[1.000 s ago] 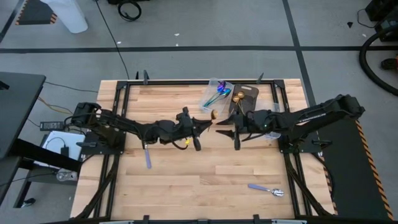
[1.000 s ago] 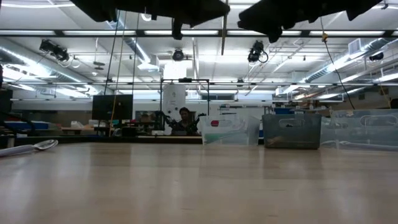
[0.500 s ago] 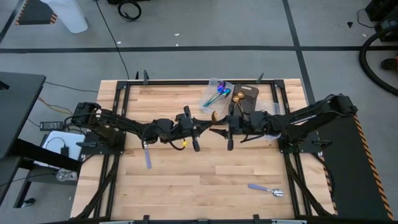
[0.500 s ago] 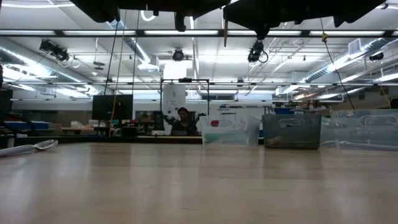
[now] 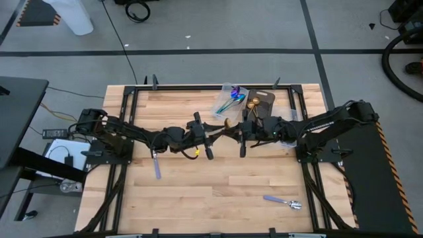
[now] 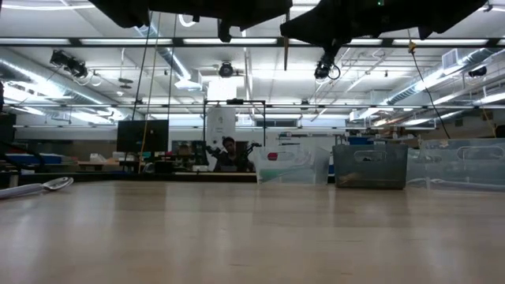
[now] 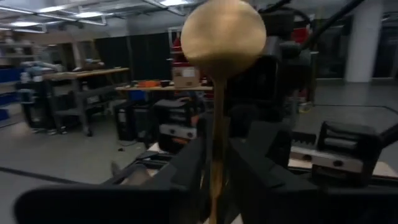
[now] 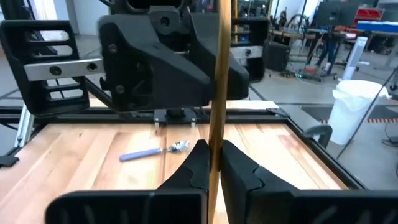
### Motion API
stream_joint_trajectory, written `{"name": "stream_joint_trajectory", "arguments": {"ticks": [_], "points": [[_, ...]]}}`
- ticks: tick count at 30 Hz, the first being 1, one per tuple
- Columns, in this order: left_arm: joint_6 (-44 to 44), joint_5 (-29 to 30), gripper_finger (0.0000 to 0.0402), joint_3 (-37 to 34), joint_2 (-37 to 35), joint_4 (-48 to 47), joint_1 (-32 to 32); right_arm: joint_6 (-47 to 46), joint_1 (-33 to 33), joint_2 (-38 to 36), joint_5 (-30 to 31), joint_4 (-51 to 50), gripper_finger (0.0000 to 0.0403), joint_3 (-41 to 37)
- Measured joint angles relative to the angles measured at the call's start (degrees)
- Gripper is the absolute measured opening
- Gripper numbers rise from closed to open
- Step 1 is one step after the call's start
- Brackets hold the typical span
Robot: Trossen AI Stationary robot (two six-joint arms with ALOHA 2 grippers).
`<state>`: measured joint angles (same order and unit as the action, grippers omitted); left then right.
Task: Sort silverware by color (type)
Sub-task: Put the gold spoon into the black bin
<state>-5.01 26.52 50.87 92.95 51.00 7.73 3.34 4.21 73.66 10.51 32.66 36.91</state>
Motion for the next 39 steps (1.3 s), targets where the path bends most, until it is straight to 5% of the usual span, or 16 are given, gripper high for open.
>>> {"name": "stream_joint_trajectory", "arguments": {"ticks": [8, 18, 39], "points": [[-0.21, 3.44, 0.0177, 0.00, 0.00, -2.54, -0.02, -0.80, 0.00, -5.41, 5.00, -8.32, 0.0026, 0.02], [0.20, 6.46, 0.0182, 0.00, 0.00, -6.23, -0.94, -0.14, -3.66, -10.09, 18.73, -19.72, 0.0028, 0.04], [4.80, 8.26, 0.0182, 0.00, 0.00, -10.27, -0.81, -13.86, -28.27, -10.09, 13.15, -44.25, 0.0030, 0.02]]}}
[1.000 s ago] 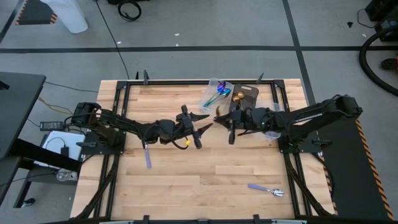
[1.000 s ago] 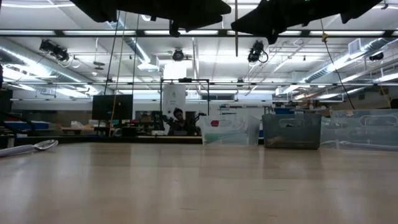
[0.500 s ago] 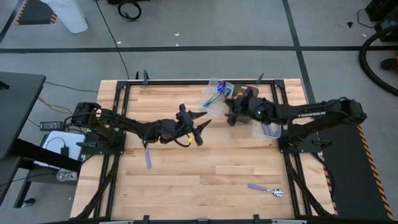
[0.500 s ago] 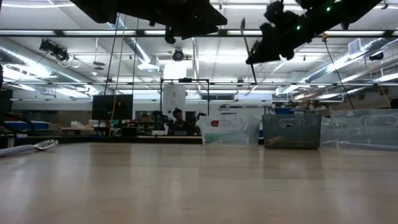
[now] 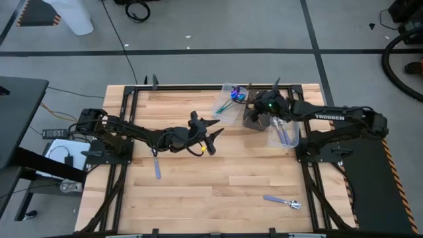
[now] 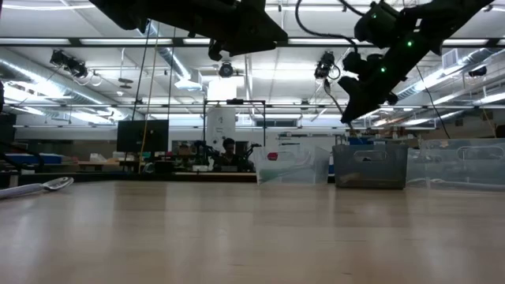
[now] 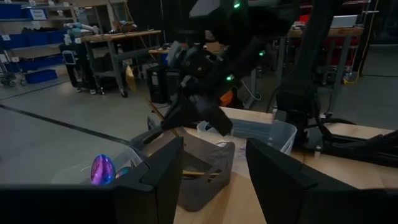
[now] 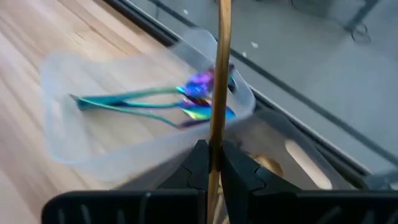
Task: Sort silverware by color (type)
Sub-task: Put the gold spoon into the black bin
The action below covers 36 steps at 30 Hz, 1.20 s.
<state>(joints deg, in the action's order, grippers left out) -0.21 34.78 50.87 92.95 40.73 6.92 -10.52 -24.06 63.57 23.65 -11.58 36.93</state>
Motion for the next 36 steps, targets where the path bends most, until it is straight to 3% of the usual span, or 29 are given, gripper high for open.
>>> {"name": "stream_joint_trajectory", "arguments": {"ticks": [8, 15, 21, 31, 36], "points": [[0.06, -1.57, 0.0182, 0.00, 0.00, 0.00, 0.00, -8.25, -5.56, 3.72, -1.35, -4.79, 0.0030, 0.00], [0.07, -1.70, 0.0182, 0.00, 0.00, -0.02, 0.00, -10.69, -8.26, 10.32, -9.60, -6.24, 0.0030, -0.02], [0.07, -1.70, 0.0182, 0.00, 0.00, -0.41, 0.00, -15.00, -10.03, 14.08, -13.25, -6.51, 0.0031, -0.02], [-0.05, -1.70, 0.0182, 0.00, 0.00, -0.44, 0.00, -15.36, -13.10, 14.05, -18.83, -9.53, 0.0034, 0.19], [-0.09, -1.68, 0.0182, 0.00, 0.00, -0.44, 0.00, -16.47, -14.10, 14.05, -18.87, -9.98, 0.0045, 0.33]]}}
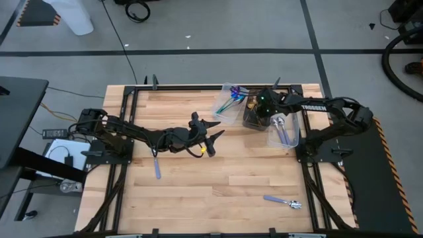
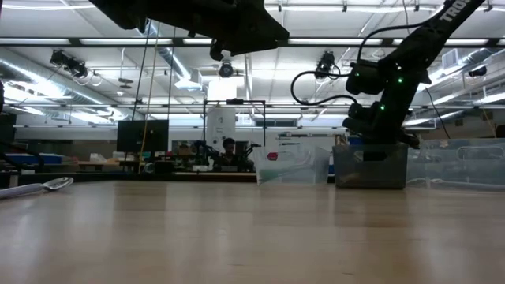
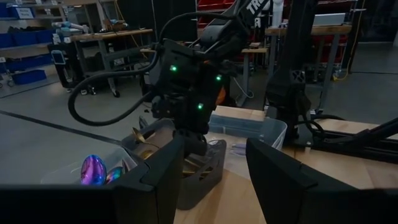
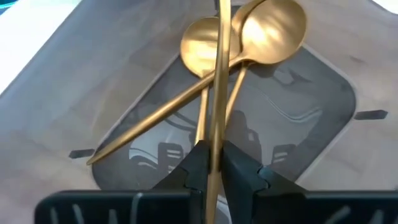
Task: Sort silverware by color (type)
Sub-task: Put the gold spoon into the black bin, then put the purple spoon into the right transparent bin
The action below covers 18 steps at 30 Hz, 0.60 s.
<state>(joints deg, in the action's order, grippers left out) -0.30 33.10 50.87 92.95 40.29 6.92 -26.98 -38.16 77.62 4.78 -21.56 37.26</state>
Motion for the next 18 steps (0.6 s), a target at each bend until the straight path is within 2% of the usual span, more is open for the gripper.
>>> {"name": "stream_joint_trajectory", "arguments": {"ticks": [11, 18], "points": [[2.69, -0.02, 0.0181, 0.00, 0.00, -2.26, -0.33, 3.16, -0.21, 0.00, -0.85, -0.78, 0.0104, 0.48], [2.93, 0.00, 0.0180, 0.00, -0.02, -3.13, -0.76, 6.26, 1.42, 0.00, -2.39, -7.99, 0.0116, 6.35]]}}
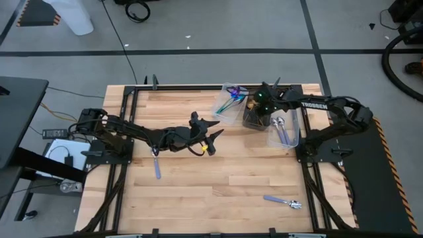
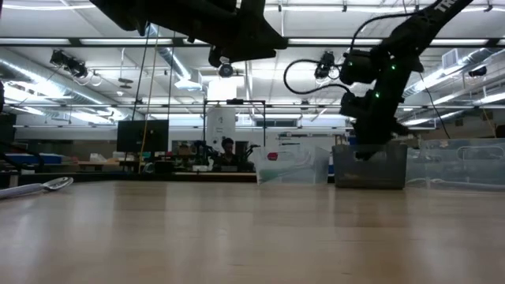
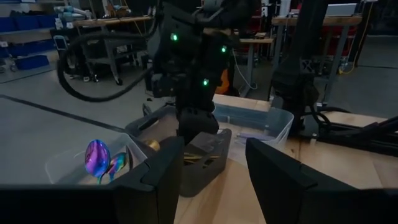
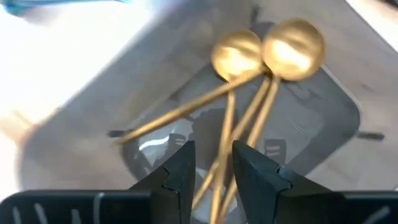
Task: Sort silverware by color (type)
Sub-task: Put the purple spoon into the right transparent bin
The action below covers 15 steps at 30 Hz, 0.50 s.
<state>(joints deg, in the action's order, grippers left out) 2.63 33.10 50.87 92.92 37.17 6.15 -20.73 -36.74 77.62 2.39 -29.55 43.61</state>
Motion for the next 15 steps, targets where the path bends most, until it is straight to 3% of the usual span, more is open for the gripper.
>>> {"name": "stream_joint_trajectory", "arguments": {"ticks": [15], "points": [[0.17, -0.05, 0.0180, 0.00, 0.00, -0.68, 0.02, 2.79, 15.73, -7.46, -2.53, 0.82, 0.0115, 7.03]]}}
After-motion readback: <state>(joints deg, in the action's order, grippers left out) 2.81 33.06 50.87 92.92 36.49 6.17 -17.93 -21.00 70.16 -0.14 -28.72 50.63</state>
